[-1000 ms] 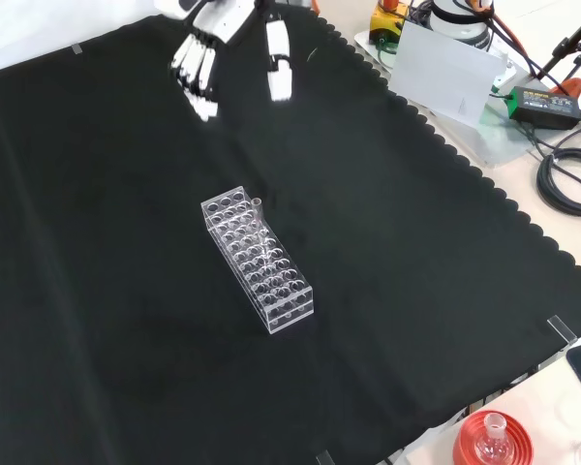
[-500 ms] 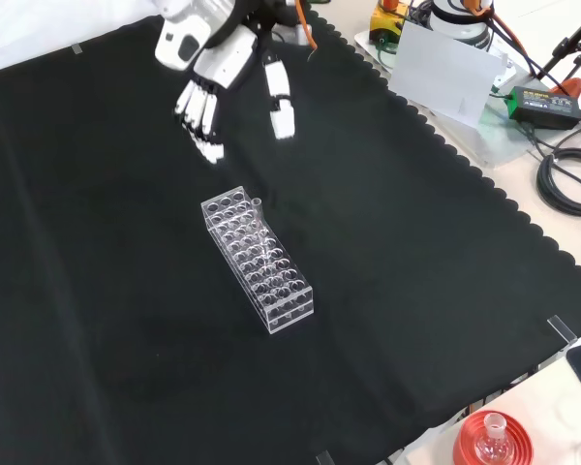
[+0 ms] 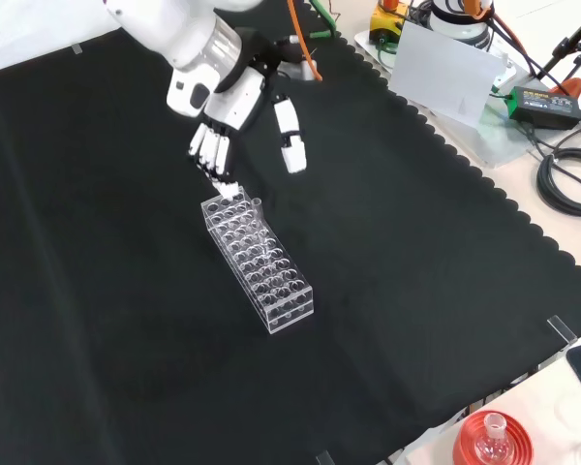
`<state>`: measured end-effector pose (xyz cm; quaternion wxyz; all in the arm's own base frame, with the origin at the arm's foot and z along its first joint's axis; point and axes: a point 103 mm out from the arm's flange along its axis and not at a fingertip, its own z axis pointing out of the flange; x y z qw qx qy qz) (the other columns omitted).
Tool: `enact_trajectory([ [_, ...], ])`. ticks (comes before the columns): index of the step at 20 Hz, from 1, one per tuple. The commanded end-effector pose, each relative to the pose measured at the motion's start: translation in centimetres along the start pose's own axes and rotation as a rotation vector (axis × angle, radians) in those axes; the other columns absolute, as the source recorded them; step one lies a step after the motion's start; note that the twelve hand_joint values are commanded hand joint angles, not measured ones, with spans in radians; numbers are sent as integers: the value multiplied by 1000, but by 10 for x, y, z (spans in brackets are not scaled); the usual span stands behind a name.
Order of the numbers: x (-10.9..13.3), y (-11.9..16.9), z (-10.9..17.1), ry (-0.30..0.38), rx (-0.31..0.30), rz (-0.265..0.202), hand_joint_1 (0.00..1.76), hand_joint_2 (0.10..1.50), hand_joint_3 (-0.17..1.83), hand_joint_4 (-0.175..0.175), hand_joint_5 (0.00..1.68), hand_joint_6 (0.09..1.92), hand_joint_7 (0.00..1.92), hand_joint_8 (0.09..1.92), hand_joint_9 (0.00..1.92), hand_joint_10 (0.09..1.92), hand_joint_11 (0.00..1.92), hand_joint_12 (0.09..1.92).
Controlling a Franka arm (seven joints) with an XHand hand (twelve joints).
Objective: Pick up the test tube.
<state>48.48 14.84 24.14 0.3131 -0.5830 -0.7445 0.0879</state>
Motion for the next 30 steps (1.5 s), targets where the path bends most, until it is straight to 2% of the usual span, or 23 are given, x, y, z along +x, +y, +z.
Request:
enact_trajectory([
  [1,3,14,17,1,7,-7,918,703,569,31,336,479,337,842,270,941,0,1443],
  [5,-1,19,26,-13,30,-3,924,696,587,30,339,554,350,838,278,938,0,1444],
  [13,-24,16,35,-26,47,-5,933,693,595,31,344,591,364,841,286,939,0,1448],
  [29,-23,34,48,-2,62,-19,973,673,646,24,397,751,458,841,353,929,0,1493],
  [30,-25,32,49,52,3,-202,978,671,651,22,406,763,473,840,365,928,0,1498],
])
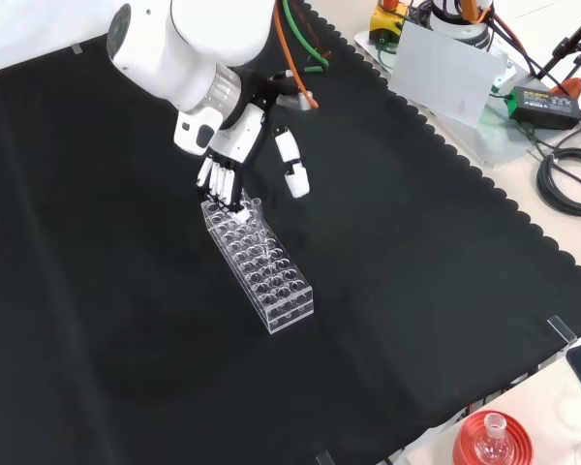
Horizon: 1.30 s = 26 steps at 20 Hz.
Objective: Pick up the test tube.
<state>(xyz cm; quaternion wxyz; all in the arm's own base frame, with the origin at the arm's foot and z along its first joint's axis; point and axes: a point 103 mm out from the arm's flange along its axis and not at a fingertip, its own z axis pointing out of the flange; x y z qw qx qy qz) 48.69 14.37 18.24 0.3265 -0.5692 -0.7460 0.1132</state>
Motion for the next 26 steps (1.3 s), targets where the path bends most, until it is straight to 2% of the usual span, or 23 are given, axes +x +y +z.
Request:
enact_trajectory([
  [1,-2,1,7,50,-54,-173,984,669,657,20,411,777,487,838,375,924,0,1506],
  [2,-6,2,12,47,-44,-133,987,668,661,18,418,788,497,836,384,922,0,1511],
  [4,4,9,12,18,-7,-63,994,665,668,15,430,805,516,835,398,919,0,1522],
  [9,9,18,18,-1,1,-10,1025,656,696,-2,504,864,609,826,462,900,2,1570],
  [14,15,30,20,-10,0,-8,1063,643,727,-25,601,899,750,804,562,859,60,1569],
  [17,4,30,23,-14,-9,-20,1073,640,730,-28,619,905,770,804,580,857,74,1568],
  [21,17,36,15,-29,-21,-14,1082,638,734,-29,630,911,784,805,595,855,93,1567],
  [26,15,39,8,-48,-42,-20,1124,641,747,-43,703,911,886,769,675,809,188,1532],
])
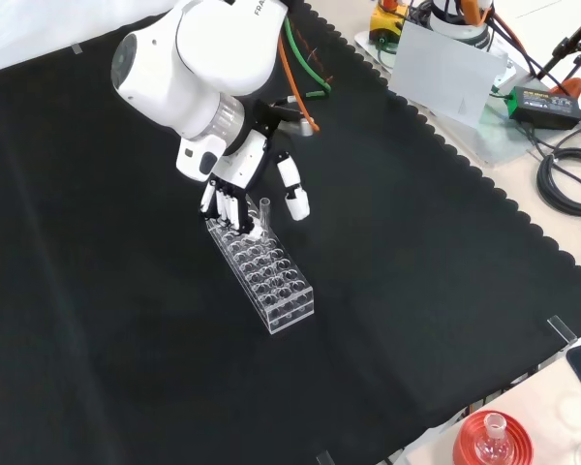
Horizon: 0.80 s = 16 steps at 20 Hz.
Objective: Pick up the test tube.
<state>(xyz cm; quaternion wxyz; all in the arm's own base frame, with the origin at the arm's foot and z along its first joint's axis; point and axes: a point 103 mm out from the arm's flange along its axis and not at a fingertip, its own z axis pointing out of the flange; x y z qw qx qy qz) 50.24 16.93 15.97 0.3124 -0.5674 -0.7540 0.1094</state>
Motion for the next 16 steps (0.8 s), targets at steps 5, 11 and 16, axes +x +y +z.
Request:
enact_trajectory([
  [5,-1,6,-13,-62,-35,-9,1159,635,771,-72,819,874,1029,711,796,740,289,1492],
  [11,-7,2,-21,-95,-48,0,1152,994,190,-130,1022,941,1154,670,904,692,394,1458],
  [16,-10,-1,-24,-106,-52,2,1263,1046,55,-173,1037,898,1099,857,976,661,455,1423],
])
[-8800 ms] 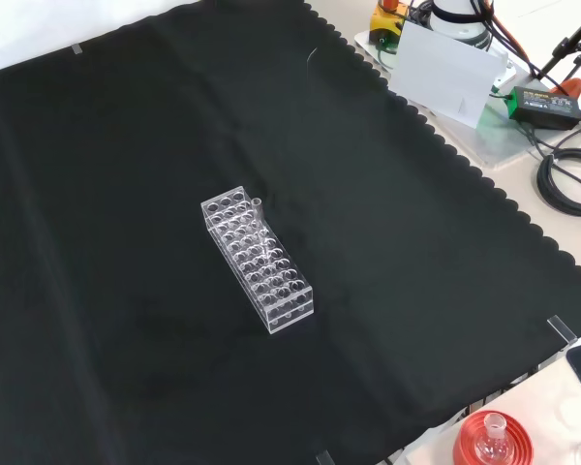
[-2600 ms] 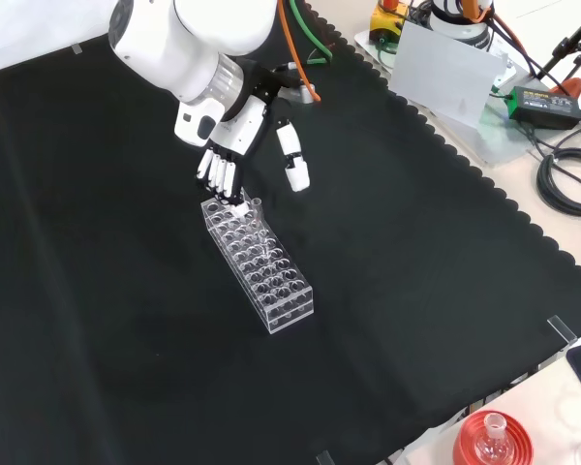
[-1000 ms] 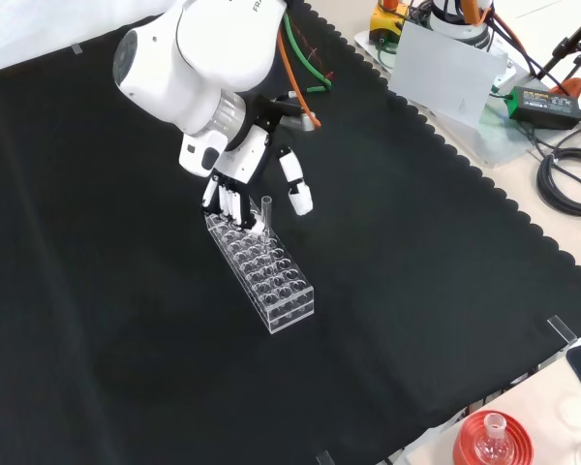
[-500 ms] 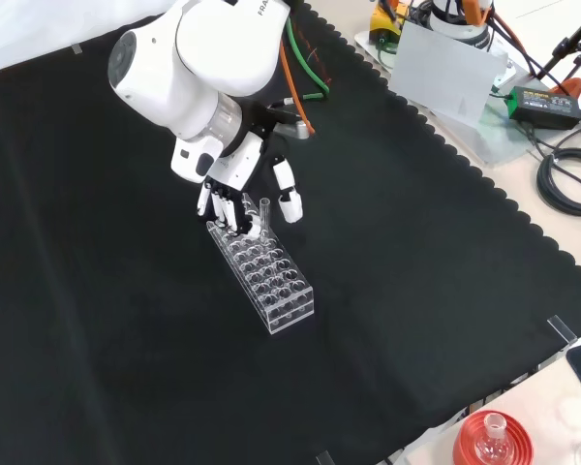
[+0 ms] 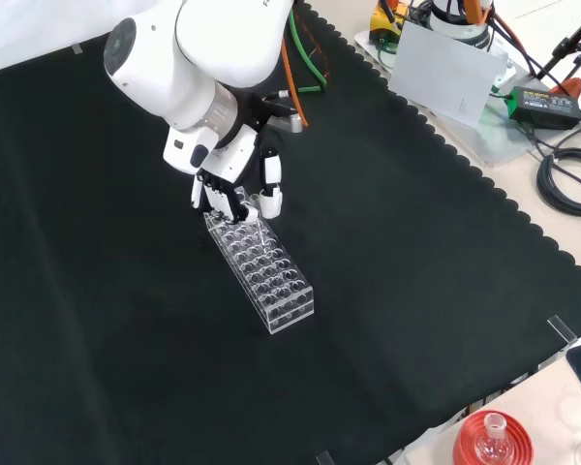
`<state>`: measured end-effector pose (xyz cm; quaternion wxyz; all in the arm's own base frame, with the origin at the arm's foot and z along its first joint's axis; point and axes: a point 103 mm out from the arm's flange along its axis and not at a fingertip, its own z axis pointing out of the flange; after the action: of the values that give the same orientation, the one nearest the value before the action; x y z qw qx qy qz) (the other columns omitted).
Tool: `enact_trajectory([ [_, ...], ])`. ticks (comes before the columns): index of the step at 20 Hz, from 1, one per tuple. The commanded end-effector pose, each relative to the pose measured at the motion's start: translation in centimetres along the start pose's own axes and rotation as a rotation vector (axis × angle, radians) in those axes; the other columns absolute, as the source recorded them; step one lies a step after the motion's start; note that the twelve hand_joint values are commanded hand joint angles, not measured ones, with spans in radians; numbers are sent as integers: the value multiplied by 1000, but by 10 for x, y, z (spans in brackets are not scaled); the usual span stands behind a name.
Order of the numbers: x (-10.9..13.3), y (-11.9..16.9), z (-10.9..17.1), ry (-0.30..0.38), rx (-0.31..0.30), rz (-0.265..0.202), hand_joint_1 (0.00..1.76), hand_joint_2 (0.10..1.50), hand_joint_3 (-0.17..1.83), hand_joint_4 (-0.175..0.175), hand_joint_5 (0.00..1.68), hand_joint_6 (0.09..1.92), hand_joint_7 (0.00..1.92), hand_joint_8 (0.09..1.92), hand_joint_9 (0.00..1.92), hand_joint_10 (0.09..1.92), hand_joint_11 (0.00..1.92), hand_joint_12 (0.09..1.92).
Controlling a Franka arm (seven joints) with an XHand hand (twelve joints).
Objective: Pick up the test tube.
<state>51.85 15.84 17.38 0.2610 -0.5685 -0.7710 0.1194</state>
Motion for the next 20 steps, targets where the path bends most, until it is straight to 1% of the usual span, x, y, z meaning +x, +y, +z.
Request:
enact_trajectory([
  [1,-3,-2,-2,-8,-5,2,1269,1050,42,-175,1040,891,1098,862,987,656,466,1416],
  [5,-1,-3,-2,-7,-14,-5,1277,1053,21,-175,1053,870,1109,850,1027,650,503,1394],
  [8,6,-3,-5,-15,-25,-11,1281,1048,13,-175,1072,839,1129,820,1053,640,529,1375],
  [15,17,0,-8,-52,-51,-22,1299,1011,-3,-175,1183,658,1240,642,1152,609,610,1307],
  [17,19,0,-8,-63,-54,-23,1369,1007,-4,-175,1164,685,1287,705,1135,584,633,1290],
  [20,20,-1,-9,-73,-59,-21,1403,1005,-5,-175,1154,701,1302,756,1133,555,651,1281],
])
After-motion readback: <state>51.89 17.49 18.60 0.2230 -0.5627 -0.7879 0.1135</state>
